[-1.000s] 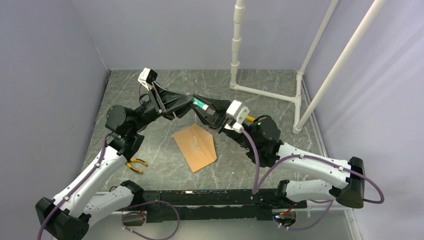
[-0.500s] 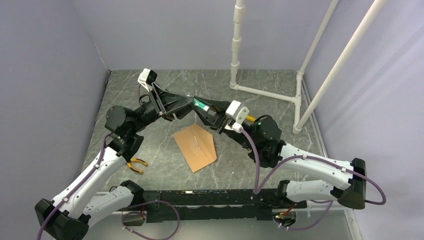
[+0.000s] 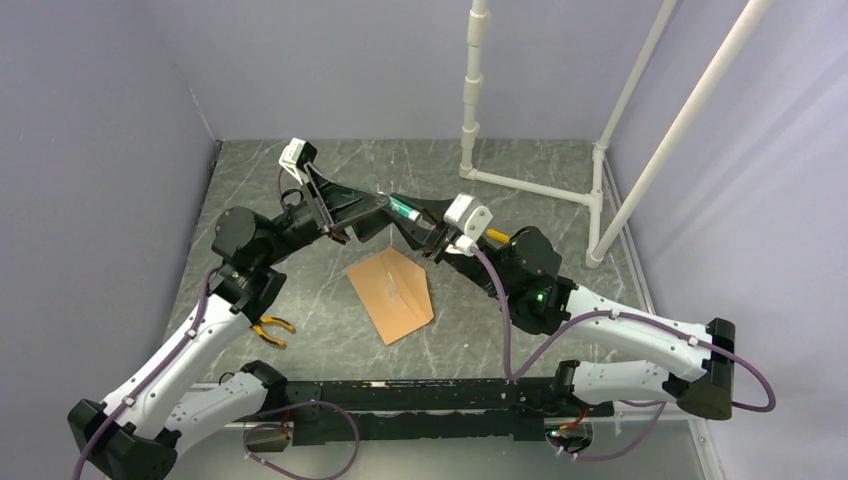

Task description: Place the letter into the envelope and seal it

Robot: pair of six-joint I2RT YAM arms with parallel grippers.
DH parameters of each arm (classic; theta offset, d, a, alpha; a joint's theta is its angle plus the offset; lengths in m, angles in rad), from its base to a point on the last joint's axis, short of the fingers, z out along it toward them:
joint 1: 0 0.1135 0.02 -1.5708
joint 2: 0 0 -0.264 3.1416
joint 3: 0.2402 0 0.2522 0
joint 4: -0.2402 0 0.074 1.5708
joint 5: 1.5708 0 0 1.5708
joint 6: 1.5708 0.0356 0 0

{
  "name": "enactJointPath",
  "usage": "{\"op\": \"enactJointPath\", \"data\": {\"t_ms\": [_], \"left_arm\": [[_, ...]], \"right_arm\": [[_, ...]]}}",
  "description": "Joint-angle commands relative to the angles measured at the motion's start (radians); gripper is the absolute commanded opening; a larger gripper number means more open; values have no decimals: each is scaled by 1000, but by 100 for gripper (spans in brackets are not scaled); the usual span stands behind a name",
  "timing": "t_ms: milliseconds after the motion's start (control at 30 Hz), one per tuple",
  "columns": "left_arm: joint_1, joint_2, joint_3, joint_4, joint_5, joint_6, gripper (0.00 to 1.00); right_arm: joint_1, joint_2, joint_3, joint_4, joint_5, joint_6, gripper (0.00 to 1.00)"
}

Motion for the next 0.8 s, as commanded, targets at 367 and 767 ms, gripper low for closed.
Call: {"op": "enactJointPath", "data": {"t_ms": [367, 767], "left_arm": [[-4, -69, 126, -347, -45, 318, 88], [-5, -209, 156, -1093, -497, 722, 85]], "right_arm": [[-5, -7, 195, -261, 163, 215, 0], [-339, 126, 378, -940, -15, 883, 0]]}}
